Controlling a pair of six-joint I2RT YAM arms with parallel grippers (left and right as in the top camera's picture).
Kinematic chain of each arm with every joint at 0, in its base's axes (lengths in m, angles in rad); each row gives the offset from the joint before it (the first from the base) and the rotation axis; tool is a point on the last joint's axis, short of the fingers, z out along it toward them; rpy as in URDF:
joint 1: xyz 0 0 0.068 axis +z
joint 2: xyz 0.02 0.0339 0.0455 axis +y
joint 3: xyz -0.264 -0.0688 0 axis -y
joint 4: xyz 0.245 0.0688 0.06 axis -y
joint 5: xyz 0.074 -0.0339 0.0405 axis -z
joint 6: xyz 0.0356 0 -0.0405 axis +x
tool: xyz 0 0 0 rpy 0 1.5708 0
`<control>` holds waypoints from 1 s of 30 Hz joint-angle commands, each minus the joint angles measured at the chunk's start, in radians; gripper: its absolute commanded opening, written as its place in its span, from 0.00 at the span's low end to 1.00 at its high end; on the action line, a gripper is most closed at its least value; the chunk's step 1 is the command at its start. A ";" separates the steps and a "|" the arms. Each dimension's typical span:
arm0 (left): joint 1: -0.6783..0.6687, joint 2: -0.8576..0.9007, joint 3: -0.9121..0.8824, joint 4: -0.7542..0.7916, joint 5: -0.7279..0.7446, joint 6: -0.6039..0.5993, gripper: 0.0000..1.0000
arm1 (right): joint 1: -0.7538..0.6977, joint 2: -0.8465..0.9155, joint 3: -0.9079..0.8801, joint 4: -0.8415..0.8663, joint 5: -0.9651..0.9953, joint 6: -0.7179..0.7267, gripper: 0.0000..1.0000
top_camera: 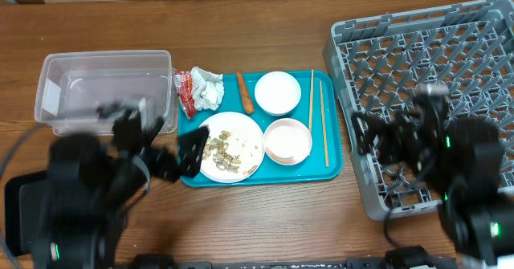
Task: Sort waste into correct bins and load items into the dishwasher
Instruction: 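Grasp the white cup on the teal tray with the left gripper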
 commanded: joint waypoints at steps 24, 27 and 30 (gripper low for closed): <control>-0.551 1.004 0.293 -0.039 -0.304 0.015 0.64 | -0.089 0.286 0.154 -0.142 0.005 0.264 1.00; -0.584 1.045 0.293 -0.027 -0.397 -0.026 0.54 | -0.089 0.293 0.154 -0.166 0.021 0.264 1.00; -0.598 1.060 0.293 -0.014 -0.425 -0.045 0.29 | -0.089 0.306 0.154 -0.184 0.021 0.264 1.00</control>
